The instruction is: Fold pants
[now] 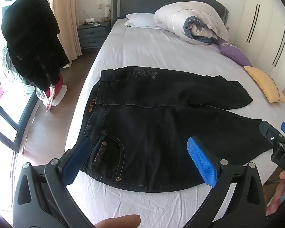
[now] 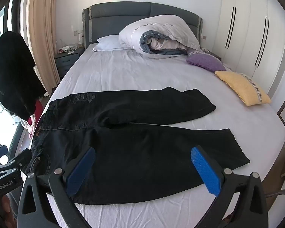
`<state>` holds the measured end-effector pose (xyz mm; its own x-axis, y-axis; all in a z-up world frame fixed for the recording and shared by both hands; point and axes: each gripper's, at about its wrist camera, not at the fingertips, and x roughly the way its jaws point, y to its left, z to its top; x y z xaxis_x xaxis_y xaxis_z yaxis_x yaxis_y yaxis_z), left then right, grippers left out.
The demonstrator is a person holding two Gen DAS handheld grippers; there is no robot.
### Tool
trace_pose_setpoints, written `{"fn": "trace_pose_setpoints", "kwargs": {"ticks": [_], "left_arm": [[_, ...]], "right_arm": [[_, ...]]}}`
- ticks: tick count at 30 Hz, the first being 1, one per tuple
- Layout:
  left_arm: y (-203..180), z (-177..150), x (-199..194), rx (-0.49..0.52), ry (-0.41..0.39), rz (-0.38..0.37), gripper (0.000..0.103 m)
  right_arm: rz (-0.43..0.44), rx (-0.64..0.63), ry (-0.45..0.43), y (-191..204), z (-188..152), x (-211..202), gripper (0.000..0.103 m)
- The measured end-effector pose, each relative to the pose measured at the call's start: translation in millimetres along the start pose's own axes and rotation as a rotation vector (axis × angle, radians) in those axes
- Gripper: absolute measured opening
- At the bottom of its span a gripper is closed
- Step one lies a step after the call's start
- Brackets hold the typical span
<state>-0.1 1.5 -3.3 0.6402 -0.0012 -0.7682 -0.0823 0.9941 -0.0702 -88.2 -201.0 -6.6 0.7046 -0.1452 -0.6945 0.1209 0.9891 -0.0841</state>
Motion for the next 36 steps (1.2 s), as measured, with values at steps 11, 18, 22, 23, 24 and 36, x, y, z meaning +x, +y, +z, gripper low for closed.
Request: {"fn": "trace_pose_setpoints", "kwargs": {"ticks": [11, 18, 22, 23, 24, 36], "left_arm": [[2.4, -2.2, 0.8, -0.002, -0.001, 0.001, 0.103], [2.1, -2.0, 0.7, -0.002, 0.0, 0.003, 0.103], [1.9, -2.1, 0.8, -0.001, 0.0, 0.003, 0.103], [1.8, -2.0, 0.8, -0.001, -0.001, 0.004, 0.103], [2.1, -2.3, 0.9, 0.0, -0.001, 0.005, 0.103], [3.7, -1.6, 2.5, -0.002, 0.0, 0.007, 0.103]], "right_arm": [[0.003, 0.001, 0.004, 1.7, -4.3, 4.1, 0.103], [0.005, 0.002, 0.007, 1.3, -4.0, 4.7, 0.103], [0.005, 0.002, 0.008, 1.3, -4.2, 5.0, 0.103], [0.005, 0.002, 0.008, 1.3, -4.1, 5.0, 0.103], [0.005, 0.001, 0.008, 1.6, -4.6, 5.4, 0.103], [0.007, 0.0, 0.01, 3.4, -8.2, 5.9, 0.103]]}}
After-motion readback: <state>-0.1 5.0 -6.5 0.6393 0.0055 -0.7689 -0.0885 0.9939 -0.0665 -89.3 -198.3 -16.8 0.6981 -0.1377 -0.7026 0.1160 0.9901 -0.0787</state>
